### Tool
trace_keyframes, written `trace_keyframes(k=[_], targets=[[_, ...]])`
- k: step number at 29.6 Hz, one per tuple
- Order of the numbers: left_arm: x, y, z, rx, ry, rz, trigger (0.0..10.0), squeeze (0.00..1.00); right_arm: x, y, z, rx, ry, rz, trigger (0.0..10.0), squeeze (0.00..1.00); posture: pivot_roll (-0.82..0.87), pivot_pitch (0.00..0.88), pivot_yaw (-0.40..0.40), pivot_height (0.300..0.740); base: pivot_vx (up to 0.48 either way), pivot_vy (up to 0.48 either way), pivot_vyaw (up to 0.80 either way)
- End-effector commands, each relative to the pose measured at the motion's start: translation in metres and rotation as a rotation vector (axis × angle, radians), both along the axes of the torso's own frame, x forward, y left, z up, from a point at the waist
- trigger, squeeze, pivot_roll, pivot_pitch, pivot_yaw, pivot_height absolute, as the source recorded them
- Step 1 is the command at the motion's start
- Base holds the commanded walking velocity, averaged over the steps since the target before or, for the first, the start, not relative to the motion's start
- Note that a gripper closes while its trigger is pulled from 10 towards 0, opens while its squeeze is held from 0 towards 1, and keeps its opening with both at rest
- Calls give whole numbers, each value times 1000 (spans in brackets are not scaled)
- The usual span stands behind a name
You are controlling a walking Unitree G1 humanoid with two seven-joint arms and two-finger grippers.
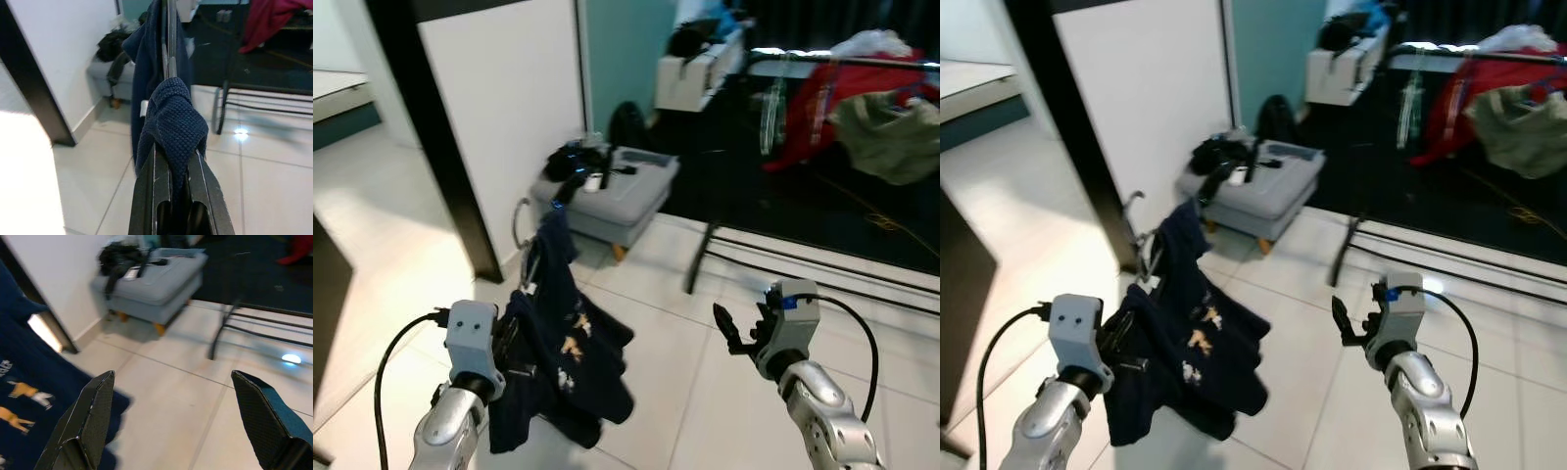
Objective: Hang hanger
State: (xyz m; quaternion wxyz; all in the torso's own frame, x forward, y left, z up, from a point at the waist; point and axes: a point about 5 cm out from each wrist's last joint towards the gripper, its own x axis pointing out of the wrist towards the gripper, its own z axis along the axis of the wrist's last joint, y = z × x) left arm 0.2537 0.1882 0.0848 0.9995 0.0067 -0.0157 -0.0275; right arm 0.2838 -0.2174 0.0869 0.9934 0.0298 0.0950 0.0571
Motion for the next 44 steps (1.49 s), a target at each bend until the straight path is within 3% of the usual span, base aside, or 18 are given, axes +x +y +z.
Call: trace_keyframes(k=[1, 11, 37, 44], targets=[[2, 1, 4, -20, -37, 21, 10000, 0, 2, 0, -1, -10, -1, 4, 10000, 0, -93, 0, 3, 740, 0, 0, -788], [8, -3, 4, -32, -47, 24, 10000, 0, 7, -1, -1, -18, -4, 3, 10000, 0, -89, 0, -9, 740, 0, 0, -799], [11, -25, 13, 47, -87, -177, 10000, 0, 10, -6, 1, -11, -41, -26, 10000, 0, -110, 0, 23, 740, 0, 0, -800], [11, -32, 15, 64, -90, -203, 10000, 0, 11, -6, 3, 0, -62, -26, 10000, 0, -107, 0, 23, 740, 379, 0, 0]])
